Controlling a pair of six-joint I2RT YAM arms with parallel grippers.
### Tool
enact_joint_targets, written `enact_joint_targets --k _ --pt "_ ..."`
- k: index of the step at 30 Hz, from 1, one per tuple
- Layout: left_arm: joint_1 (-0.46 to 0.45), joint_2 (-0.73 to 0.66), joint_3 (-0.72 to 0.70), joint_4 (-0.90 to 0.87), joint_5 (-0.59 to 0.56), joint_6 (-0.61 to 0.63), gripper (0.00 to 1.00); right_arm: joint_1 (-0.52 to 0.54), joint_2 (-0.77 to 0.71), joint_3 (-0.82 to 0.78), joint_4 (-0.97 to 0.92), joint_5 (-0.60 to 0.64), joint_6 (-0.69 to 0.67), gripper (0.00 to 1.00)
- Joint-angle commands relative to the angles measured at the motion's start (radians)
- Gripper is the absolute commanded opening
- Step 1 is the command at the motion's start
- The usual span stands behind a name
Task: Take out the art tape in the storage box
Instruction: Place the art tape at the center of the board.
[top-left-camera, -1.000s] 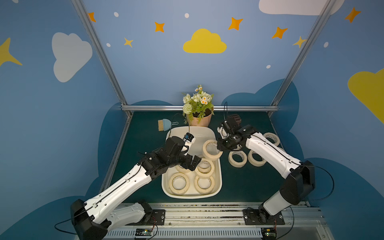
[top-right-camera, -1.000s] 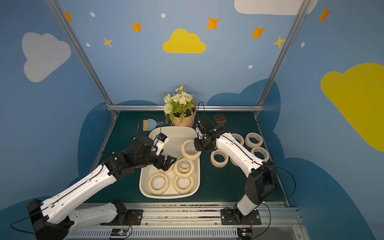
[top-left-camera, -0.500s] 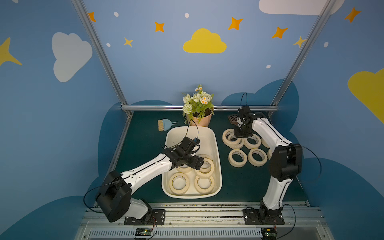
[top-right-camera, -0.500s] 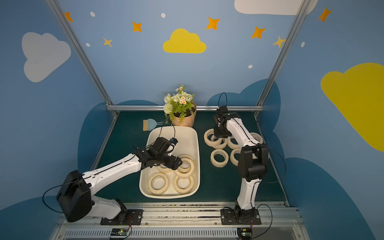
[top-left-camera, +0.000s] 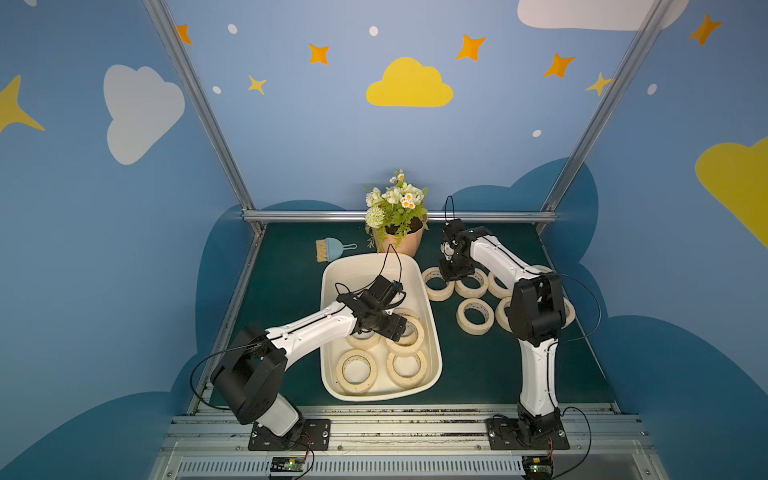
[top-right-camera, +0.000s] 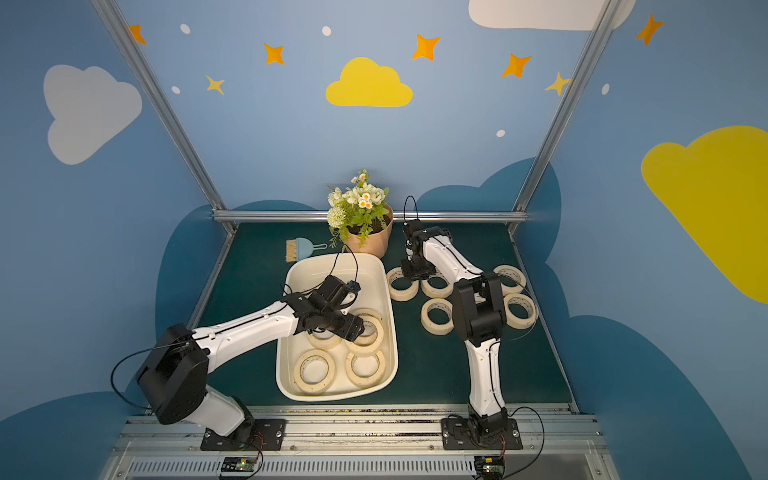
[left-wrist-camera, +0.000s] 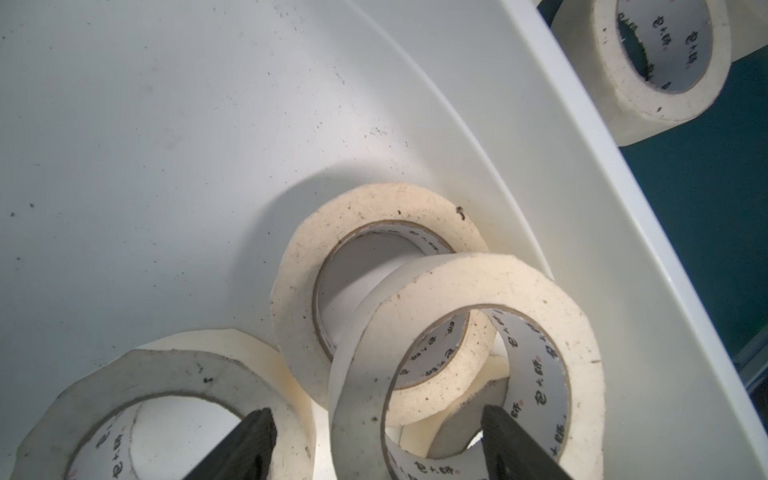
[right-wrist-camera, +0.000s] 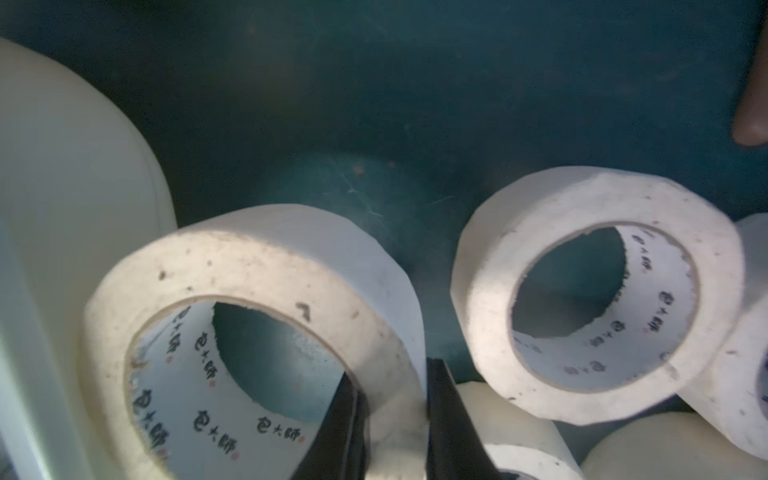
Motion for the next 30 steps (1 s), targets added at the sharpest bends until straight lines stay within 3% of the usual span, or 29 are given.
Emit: enact_joint_targets --k 1,7,19,20,23,24,27,30 --pt "0.008 -0.052 -0.001 -0.079 -0.063 0.001 0.8 0.007 0.038 0.045 0.015 -0.124 -0.005 0.0" --pt "0.024 -0.09 -0.011 -0.092 -0.064 0.005 0.8 -0.027 0.103 0.111 0.008 -0.032 -0.004 0.0" --pt "0.026 -0.038 -0.028 -0.036 -0.012 -0.017 0.75 -0.063 0.153 0.112 0.031 0.026 0.0 0.0" --pt "0.026 -0.031 -0.028 -0.029 -0.009 -0.019 0.75 -0.064 0.153 0.11 0.031 0.019 0.001 0.04" --pt "0.026 -0.007 -0.03 -0.01 0.001 -0.022 0.71 -0.065 0.124 0.085 0.046 0.004 0.001 0.38" --pt "0.024 0.0 -0.028 -0.007 0.004 -0.024 0.69 -0.063 0.107 0.075 0.051 -0.002 -0.001 0.45" --pt "0.024 0.019 -0.025 -0.003 0.009 -0.025 0.62 -0.054 0.02 0.032 0.054 -0.006 -0.005 0.55" --pt "0.02 0.029 -0.023 -0.002 0.014 -0.025 0.57 -0.034 -0.099 -0.044 0.053 -0.004 -0.007 0.56"
